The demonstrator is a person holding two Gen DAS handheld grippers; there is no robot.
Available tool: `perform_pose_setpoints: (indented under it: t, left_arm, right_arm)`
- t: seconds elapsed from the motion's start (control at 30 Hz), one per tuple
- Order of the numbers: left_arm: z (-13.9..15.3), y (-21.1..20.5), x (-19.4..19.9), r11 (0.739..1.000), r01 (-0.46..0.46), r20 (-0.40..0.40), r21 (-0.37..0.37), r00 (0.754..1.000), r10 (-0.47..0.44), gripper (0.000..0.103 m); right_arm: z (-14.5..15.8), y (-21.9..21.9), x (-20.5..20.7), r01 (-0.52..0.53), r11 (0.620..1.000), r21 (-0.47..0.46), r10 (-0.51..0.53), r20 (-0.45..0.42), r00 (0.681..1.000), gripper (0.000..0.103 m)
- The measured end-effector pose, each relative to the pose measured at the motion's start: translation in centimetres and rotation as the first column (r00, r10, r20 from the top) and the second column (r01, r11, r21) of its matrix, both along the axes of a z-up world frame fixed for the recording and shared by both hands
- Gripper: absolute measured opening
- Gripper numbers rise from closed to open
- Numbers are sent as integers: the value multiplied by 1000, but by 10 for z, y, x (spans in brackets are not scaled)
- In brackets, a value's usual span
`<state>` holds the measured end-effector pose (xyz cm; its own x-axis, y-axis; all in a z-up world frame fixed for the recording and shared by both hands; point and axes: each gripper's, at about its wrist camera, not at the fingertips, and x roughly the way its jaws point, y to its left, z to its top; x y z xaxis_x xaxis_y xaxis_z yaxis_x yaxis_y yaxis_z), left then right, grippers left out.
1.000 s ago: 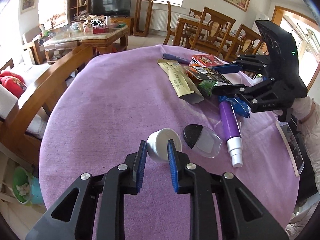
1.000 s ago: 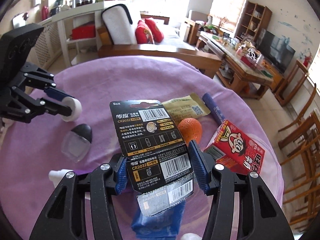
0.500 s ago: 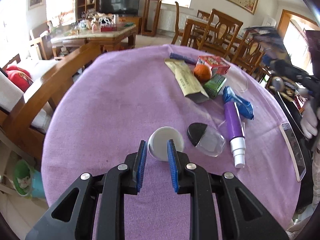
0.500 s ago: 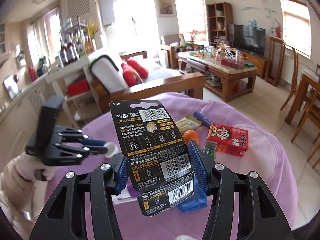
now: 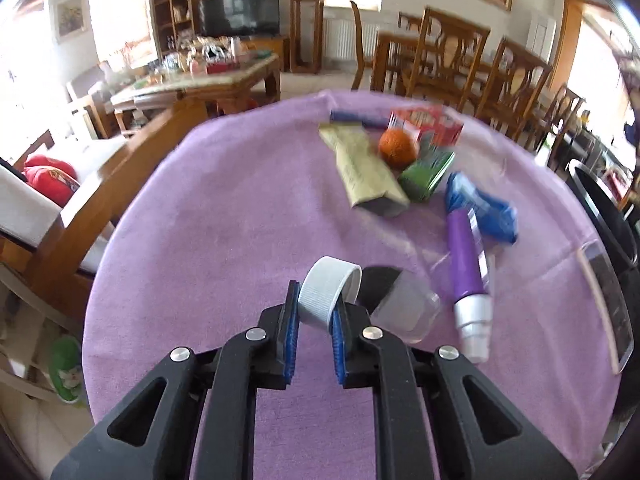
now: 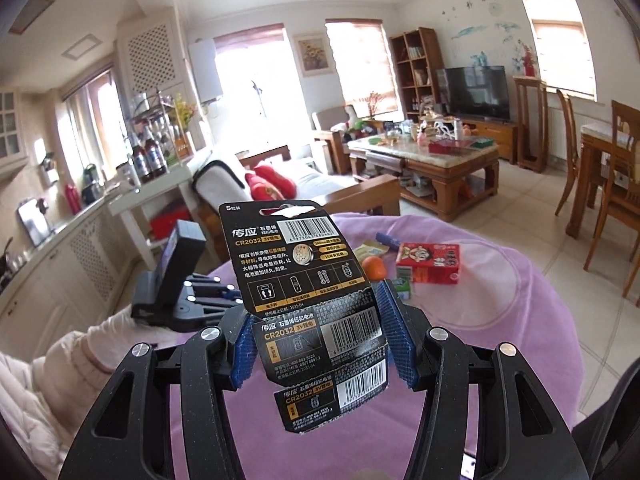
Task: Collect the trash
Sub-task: 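Grasp the white bottle cap with the left tool while the right tool lifts the battery card, then carry cap and battery card over the black bin and open both tools to drop them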
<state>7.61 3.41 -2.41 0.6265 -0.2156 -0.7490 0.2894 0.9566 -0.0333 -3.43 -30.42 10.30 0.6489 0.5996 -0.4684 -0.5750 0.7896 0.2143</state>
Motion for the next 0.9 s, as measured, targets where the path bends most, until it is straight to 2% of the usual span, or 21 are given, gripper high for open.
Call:
perform_pose_setpoints:
  t: [0.03, 0.1, 0.27, 0.5, 0.6, 0.67, 0.9]
  left_arm:
    - [7, 3, -5, 999, -12, 24, -45, 1000, 13, 14]
    - [14, 2, -8, 998, -19, 45, -64, 999, 22, 14]
    - [42, -30, -24, 991, 56, 100, -124, 994, -44, 14]
    - [78, -126, -32, 965, 209, 184, -160, 966, -179, 15]
    - [84, -177, -31, 937, 295, 182, -186, 948, -262, 15]
    - [84, -211, -32, 919, 345, 176, -192, 933, -313, 15]
    - [67, -335, -38, 832, 517, 115, -200, 856, -505, 15]
  right_arm:
    - [1, -8, -5, 14, 1000, 13, -14, 3, 1000, 55]
    - [2, -23, -10, 39, 999, 34, -39, 10, 999, 55]
    - [0, -67, -23, 119, 988, 96, -121, 14, 993, 55]
    - [-10, -152, -51, 273, 945, 178, -280, 18, 960, 55]
    - [-17, -195, -66, 345, 917, 198, -354, 10, 935, 55]
    - [-23, -224, -79, 409, 892, 194, -419, 10, 908, 55]
    - [-62, -314, -116, 577, 789, 212, -577, -71, 814, 55]
